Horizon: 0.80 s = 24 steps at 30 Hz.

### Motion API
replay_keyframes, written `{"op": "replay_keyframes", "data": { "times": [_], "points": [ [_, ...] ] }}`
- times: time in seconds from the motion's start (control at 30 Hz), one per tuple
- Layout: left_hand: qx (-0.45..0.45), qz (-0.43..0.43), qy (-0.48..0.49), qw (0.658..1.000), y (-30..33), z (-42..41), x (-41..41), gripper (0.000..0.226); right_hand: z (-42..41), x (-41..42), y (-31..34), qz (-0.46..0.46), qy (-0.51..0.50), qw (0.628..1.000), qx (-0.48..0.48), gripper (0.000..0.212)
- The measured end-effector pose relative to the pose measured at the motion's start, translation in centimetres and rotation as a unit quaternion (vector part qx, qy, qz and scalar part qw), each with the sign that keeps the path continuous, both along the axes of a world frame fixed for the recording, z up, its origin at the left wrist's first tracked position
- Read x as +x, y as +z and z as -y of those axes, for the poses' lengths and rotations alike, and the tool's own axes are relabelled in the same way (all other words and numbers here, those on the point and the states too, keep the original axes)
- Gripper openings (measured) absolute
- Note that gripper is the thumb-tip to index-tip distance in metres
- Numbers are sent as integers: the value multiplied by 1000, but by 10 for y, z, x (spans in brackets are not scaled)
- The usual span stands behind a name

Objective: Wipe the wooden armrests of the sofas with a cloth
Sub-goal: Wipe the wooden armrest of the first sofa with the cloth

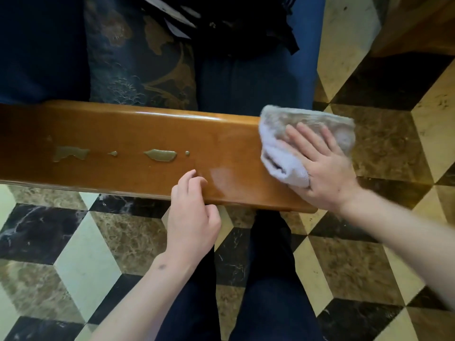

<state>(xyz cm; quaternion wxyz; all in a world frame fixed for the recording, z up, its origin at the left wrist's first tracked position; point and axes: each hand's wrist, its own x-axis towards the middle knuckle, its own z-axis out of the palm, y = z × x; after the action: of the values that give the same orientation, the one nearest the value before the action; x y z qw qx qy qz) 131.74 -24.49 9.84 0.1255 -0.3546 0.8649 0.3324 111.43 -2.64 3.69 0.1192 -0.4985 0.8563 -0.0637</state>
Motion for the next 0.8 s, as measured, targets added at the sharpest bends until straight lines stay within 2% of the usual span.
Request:
{"op": "replay_keyframes", "data": {
  "times": [0.07,0.17,0.23,0.3,0.4,0.57,0.73,0.8],
  "points": [
    [-4,8,19,1000,0,-2,-4,36,19,41,6,3,-231,973,11,74],
    [5,-1,48,999,-1,-4,-6,35,82,92,12,8,-477,878,28,81],
    [23,-28,73,997,-1,-4,-5,37,127,103,16,28,-594,804,8,80],
    [61,-59,120,989,-1,-1,-2,43,152,106,14,32,-638,770,4,80],
    [95,-87,187,974,-1,17,6,47,151,111,8,5,-633,774,-5,80],
    [22,-105,213,971,-8,75,35,41,167,120,6,3,-631,773,-62,79],
    [36,-91,188,977,-14,116,52,45,214,147,14,51,-547,825,-132,82],
    [43,-97,191,976,-15,130,57,44,238,154,13,51,-530,834,-142,83]
  ]
}}
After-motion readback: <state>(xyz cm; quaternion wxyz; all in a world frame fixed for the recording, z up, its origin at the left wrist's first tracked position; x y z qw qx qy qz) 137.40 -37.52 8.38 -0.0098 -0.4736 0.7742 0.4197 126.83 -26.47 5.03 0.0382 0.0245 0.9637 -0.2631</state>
